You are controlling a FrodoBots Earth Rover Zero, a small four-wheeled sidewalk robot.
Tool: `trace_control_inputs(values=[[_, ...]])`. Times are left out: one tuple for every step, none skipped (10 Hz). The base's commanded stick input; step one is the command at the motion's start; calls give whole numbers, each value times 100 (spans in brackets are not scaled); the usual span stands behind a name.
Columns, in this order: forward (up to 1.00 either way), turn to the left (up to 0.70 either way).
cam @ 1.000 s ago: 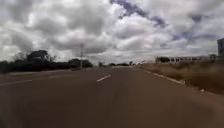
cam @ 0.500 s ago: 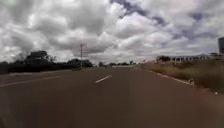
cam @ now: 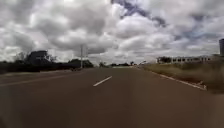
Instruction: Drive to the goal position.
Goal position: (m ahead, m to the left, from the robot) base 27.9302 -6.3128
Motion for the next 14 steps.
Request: trace_control_inputs(values=[[85,-34],[85,-34],[85,-31],[85,-16],[85,-1],[85,0],[85,0],[85,0],[85,0],[85,0],[85,0],[85,0],[85,0],[85,0]])
